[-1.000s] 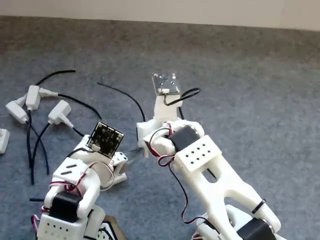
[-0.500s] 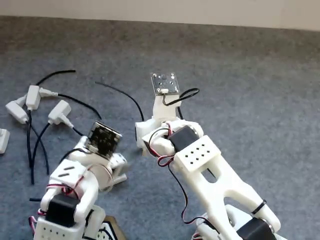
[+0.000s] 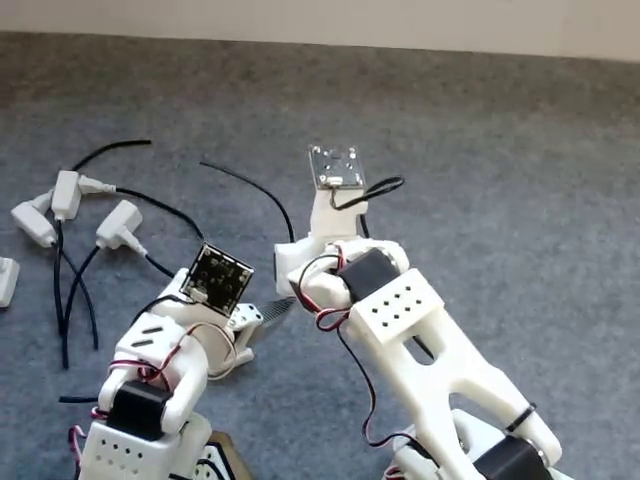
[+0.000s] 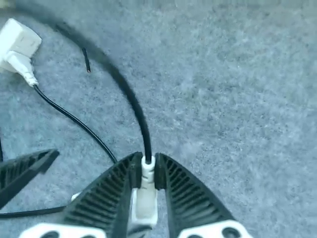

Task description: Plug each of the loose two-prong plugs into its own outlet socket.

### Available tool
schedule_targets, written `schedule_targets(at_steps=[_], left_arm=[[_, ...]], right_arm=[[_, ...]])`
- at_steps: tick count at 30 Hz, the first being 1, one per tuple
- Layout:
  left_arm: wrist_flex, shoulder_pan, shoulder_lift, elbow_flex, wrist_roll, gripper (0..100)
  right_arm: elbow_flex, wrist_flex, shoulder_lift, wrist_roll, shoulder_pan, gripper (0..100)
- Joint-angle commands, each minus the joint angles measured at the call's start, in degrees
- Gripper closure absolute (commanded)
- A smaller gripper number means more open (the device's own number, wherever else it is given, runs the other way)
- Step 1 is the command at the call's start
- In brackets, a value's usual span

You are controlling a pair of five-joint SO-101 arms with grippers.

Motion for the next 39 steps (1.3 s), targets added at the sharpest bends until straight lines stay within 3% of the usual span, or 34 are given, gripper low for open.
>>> schedule_targets(at_steps=[1,9,19,25,31,39], left_arm=[[-2.3,-1.6,-0.1,0.2,-0.9,66],[-2.3,-1.9,-0.1,0.0,-0.9,66],[-1.8,-2.5,-0.2,-1.3,-0.9,67],[-1.8,-17.1,2.1,-7.6,-0.9,66],[-1.6,-27.6,28.4,-24.3,-0.9,67],[13.0,-48.7,69.9,-67.9,-1.0,67]], right_arm=[[-3.7,2.5,-6.0,2.7,0.4,99.4],[-3.6,11.9,-11.8,9.8,1.4,99.4],[-2.5,13.4,-11.7,12.3,4.9,99.4],[-1.1,13.0,-11.7,13.0,5.0,99.4],[-1.2,13.1,-10.9,14.7,1.1,99.4],[-8.5,13.4,2.9,13.3,-2.9,99.4]])
